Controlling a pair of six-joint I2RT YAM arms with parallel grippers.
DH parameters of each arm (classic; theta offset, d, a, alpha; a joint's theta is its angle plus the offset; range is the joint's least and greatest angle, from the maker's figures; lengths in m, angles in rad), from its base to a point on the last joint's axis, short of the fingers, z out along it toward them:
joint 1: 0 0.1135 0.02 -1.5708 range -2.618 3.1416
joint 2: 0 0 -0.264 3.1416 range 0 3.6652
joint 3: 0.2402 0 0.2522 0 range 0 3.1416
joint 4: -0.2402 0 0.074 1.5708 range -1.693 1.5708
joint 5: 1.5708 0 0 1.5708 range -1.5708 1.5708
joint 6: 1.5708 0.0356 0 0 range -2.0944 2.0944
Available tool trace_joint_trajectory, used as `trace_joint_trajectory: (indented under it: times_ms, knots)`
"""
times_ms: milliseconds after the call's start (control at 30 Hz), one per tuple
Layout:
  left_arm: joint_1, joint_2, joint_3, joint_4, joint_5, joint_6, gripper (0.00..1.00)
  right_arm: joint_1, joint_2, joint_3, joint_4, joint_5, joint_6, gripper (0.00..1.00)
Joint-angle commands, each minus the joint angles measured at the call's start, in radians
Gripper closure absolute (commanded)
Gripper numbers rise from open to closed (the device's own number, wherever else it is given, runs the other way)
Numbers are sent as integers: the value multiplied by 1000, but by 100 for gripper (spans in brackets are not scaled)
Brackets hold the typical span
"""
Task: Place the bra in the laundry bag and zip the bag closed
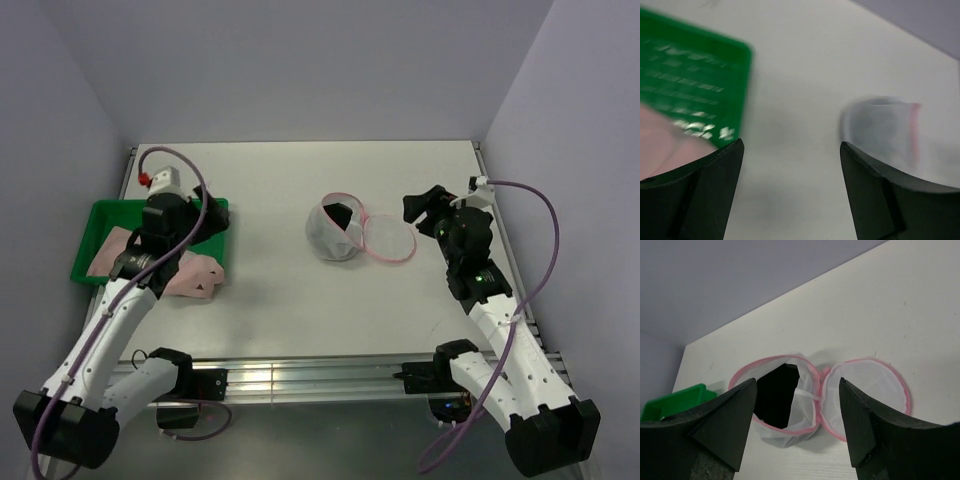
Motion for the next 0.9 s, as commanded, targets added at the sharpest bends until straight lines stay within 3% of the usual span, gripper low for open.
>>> trace_joint_trajectory:
  times_ms: [0, 200, 367, 633, 700, 867]
  knots:
    - [139, -23, -94, -216, -44, 35, 17, 1, -14, -45, 38, -74, -21, 26]
    - [294, -79, -168, -202, -155, -12, 22, 4, 9, -50, 39, -143, -27, 26]
    - [480, -12, -211, -185, -52, -8, 27, 7, 11, -51, 39, -153, -31, 26]
    - [520, 118, -189, -166, -41, 18, 29, 9, 5, -53, 39, -148, -30, 26]
    - [525, 141, -177, -147, -30, 37, 33, 10, 14, -57, 68, -171, -27, 27]
    - [548, 217, -145, -120, -27, 54, 54, 16, 15, -54, 58, -136, -36, 27]
